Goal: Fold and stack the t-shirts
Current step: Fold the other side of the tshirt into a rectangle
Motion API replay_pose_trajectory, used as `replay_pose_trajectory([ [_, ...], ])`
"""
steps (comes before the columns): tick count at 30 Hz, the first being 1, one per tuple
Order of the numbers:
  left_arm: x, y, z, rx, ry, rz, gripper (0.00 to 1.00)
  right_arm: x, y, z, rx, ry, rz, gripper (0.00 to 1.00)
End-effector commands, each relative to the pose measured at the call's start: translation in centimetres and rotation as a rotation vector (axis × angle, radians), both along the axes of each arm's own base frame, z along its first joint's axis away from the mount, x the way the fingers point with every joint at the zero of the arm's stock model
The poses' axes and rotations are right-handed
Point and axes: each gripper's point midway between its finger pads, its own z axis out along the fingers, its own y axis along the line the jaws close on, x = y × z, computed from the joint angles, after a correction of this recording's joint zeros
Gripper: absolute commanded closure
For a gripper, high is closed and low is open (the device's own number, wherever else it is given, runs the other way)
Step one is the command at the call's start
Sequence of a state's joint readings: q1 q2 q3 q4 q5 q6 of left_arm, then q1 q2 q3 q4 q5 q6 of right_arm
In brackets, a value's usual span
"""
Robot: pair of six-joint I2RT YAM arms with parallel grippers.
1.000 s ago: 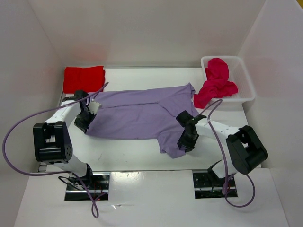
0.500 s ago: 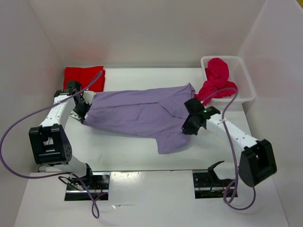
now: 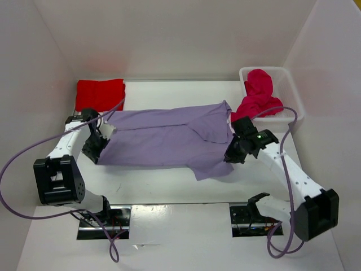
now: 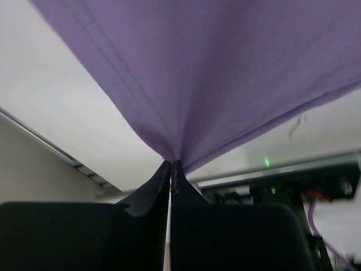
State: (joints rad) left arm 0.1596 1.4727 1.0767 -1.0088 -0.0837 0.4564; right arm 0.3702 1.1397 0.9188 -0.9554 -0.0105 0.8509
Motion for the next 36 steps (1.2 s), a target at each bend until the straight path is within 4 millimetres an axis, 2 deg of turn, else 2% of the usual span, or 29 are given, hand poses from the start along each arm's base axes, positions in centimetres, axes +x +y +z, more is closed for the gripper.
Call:
replay_pose_trajectory([
  [1, -5.9, -2.5, 0.0, -0.073, 0.207, -0.062, 1.00, -3.0, -0.4, 0.5, 0.020, 0.072, 0.000, 1.00],
  [3, -6.2, -2.5, 0.1, -0.055, 0.204, -0.060, 1.00, -3.1, -0.6, 0.3, 0.001, 0.087, 0.032, 1.00],
  [9, -6.0, -2.5, -0.3, -0.036, 0.240, -0.083, 1.00, -0.7, 0.1, 0.9, -0.011, 0.059, 0.089, 1.00],
  [12, -4.4, -1.7, -0.5, 0.010, 0.207, -0.083, 1.00, 0.7, 0.6, 0.7, -0.010, 0.027, 0.111, 1.00],
  [15, -2.1, -1.2, -0.2, -0.007, 0.166, -0.076, 1.00, 3.8, 1.0, 1.2, -0.009, -0.036, 0.131, 1.00],
  [16, -1.3, -1.1, -0.1, -0.018, 0.155, -0.067, 1.00, 5.7, 1.3, 1.5, -0.008, -0.059, 0.132, 1.00],
  [17, -0.6, -1.0, -0.2, -0.031, 0.161, -0.056, 1.00, 6.7, 1.3, 1.6, -0.012, -0.070, 0.136, 1.00],
  [18, 0.9, -0.7, 0.5, -0.035, 0.122, -0.048, 1.00, 8.4, 0.9, 2.4, -0.024, -0.108, 0.133, 1.00],
  [22, 3.1, -0.1, -0.4, -0.072, 0.118, -0.012, 1.00, 13.4, 0.0, 0.6, -0.044, -0.114, 0.135, 1.00],
  [28, 5.4, 0.7, -1.5, -0.106, 0.112, 0.020, 1.00, 18.2, -2.1, -0.6, -0.059, -0.145, 0.110, 1.00],
  [29, 5.9, 0.8, -1.7, -0.104, 0.102, 0.020, 1.00, 18.7, -1.9, -1.4, -0.055, -0.132, 0.130, 1.00],
  [33, 7.1, 1.0, -1.9, -0.104, 0.098, 0.029, 1.00, 20.9, -1.6, -1.4, -0.044, -0.145, 0.147, 1.00],
  [34, 7.7, 1.2, -1.7, -0.100, 0.076, 0.028, 1.00, 21.4, -1.4, -0.9, -0.035, -0.165, 0.150, 1.00],
  [36, 7.6, 1.3, -2.2, -0.094, 0.095, 0.029, 1.00, 22.4, -1.3, -0.9, -0.037, -0.181, 0.158, 1.00],
])
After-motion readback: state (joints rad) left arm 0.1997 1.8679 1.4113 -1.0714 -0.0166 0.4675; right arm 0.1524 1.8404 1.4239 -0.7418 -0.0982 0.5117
